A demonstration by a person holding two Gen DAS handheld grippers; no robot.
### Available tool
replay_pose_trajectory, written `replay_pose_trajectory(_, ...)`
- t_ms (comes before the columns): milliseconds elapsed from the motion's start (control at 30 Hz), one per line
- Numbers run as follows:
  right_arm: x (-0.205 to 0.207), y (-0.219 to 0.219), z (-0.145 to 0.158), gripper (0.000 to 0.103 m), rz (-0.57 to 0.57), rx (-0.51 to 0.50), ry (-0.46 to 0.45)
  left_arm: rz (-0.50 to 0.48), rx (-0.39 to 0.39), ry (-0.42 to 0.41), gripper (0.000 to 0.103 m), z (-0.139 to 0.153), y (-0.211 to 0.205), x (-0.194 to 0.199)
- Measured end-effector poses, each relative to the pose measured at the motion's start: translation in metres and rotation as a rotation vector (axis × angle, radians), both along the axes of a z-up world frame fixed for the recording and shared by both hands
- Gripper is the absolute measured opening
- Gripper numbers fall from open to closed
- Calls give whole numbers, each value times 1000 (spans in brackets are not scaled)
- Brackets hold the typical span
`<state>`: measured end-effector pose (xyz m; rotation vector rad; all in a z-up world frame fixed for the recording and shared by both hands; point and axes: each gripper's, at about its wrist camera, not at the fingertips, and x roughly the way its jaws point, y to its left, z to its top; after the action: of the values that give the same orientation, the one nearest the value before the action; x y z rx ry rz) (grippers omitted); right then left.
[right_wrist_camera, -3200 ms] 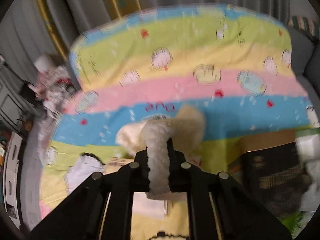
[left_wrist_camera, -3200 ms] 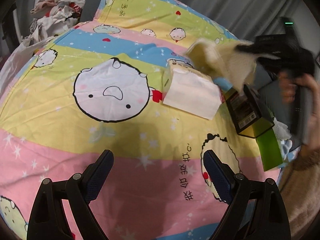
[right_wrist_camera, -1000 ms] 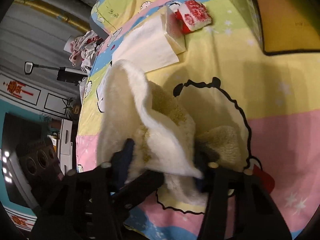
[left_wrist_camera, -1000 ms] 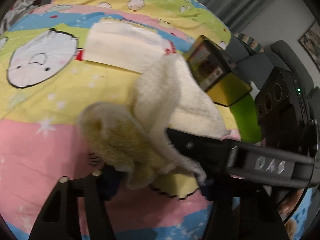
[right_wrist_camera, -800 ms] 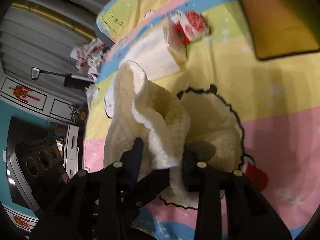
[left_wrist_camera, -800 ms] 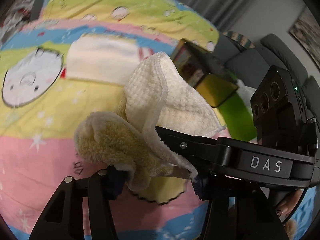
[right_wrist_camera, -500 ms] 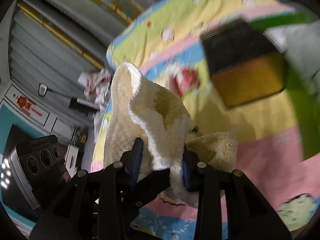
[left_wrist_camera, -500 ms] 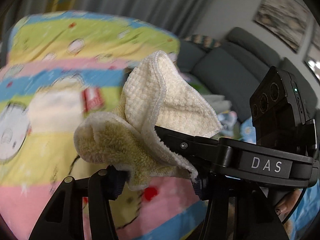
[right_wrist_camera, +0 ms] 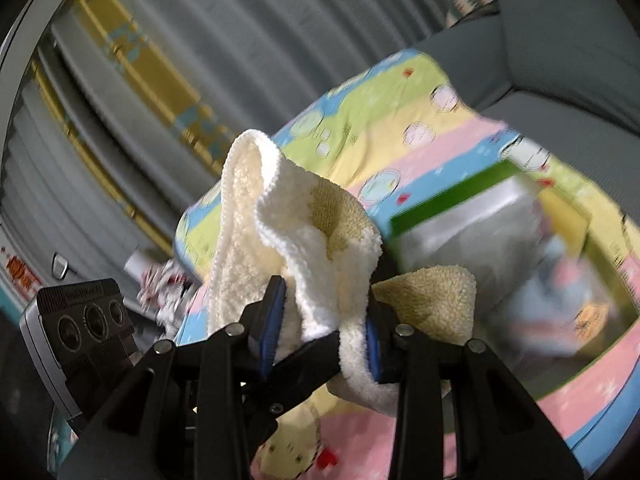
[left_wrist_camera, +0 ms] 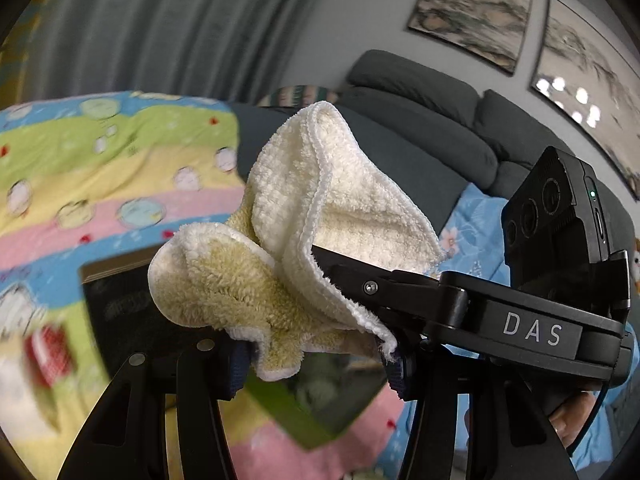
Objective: Organize soft objects
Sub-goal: 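Carry the cream towel with the right gripper over the white box, then lower the cream towel into the white box and open the right gripper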
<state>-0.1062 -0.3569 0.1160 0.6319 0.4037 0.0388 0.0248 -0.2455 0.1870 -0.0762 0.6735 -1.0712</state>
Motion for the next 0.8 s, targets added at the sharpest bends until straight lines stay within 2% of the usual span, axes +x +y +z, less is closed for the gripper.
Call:
replay_pose_trajectory(200, 14, -41, 0, 35, -89, 23, 8, -62, -10, 22, 55, -5, -46, 25)
replay_pose_trajectory(333, 21, -58, -13, 35, -136, 30, 40, -83, -4, 97, 55, -24, -65, 41)
replay_pose_trajectory(600, 39, -78, -41, 34, -179, 45, 134, -77, 19, 196, 55, -57, -79, 54)
replay_pose_trajectory(800, 47, -84, -54, 30, -197, 47, 195, -44, 72, 227, 55, -69, -84, 55)
